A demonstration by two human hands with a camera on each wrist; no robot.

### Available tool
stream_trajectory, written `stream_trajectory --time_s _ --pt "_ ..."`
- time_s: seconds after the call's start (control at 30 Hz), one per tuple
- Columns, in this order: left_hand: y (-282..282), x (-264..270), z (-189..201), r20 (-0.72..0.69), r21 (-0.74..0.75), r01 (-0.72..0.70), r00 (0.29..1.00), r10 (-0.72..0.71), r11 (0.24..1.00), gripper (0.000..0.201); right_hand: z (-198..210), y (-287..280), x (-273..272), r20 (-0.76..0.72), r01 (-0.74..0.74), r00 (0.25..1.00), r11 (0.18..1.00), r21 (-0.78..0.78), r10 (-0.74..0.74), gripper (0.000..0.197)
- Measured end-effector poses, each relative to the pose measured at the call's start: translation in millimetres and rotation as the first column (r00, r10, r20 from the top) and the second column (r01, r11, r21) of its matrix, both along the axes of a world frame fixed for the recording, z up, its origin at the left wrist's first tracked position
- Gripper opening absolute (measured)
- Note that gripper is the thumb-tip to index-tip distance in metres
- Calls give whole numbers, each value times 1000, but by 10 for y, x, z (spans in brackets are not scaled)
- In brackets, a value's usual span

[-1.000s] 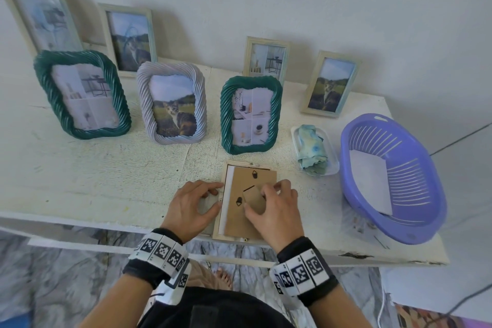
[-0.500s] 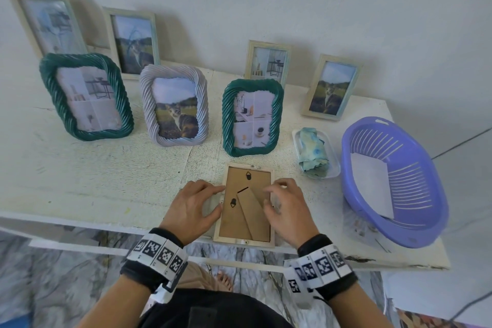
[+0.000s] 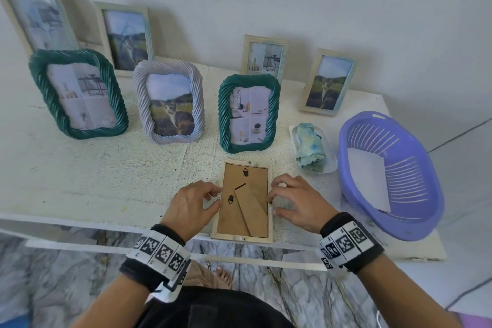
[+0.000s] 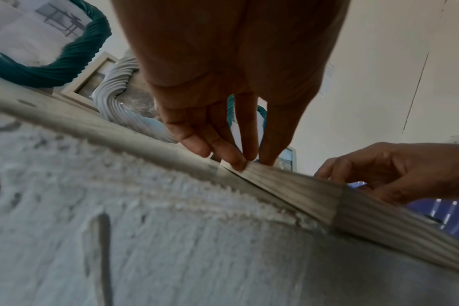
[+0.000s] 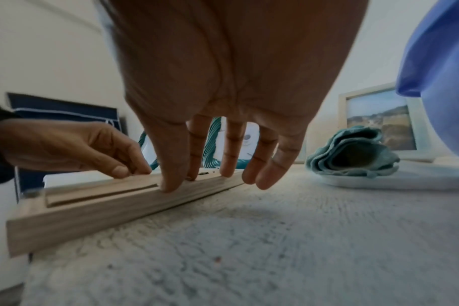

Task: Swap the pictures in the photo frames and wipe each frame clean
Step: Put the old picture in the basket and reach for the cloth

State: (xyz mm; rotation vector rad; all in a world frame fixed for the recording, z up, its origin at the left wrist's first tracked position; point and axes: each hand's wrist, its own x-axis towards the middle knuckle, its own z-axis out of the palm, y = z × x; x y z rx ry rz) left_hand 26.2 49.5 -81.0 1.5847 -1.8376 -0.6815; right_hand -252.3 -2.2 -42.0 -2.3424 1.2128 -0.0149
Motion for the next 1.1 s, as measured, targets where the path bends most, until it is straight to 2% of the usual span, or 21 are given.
stream_trajectory --time_s 0.1,0.27,0.4,0.63,0.7,0.8,0.9,0.97,1.03,1.1 --pt "-2 17 -12 7 4 19 1000 -19 1000 27 -13 -40 -33 -20 -67 998 997 -34 66 20" --pt "0 -8 35 -13 90 28 1000 -27 996 41 -34 -48 -40 -52 -124 991 987 -100 120 28" --pt "-15 -23 60 -7 141 43 999 -43 989 30 -93 -9 50 -43 -73 997 986 -153 67 35" --pt "-28 28 102 20 154 94 995 -98 984 22 -112 18 173 -2 29 1000 985 -171 -30 22" --pt "-51 42 122 55 149 100 992 -109 984 27 -63 2 185 -25 31 999 988 -152 -35 24" --pt "-105 60 198 129 169 125 981 -148 978 46 32 -80 251 -26 96 995 988 -120 -100 25" --pt "-174 109 255 218 245 210 940 -264 947 75 84 -174 360 19 151 989 980 -134 -149 35" --pt "-225 148 302 289 347 259 885 -366 901 90 91 -233 450 -13 166 986 979 -118 -169 46" --pt "-265 168 338 364 414 274 824 -434 868 94 84 -274 533 -74 188 978 978 -95 -195 51" --pt "-287 170 358 431 430 273 776 -461 860 88 71 -289 587 -128 197 970 977 -80 -206 51"
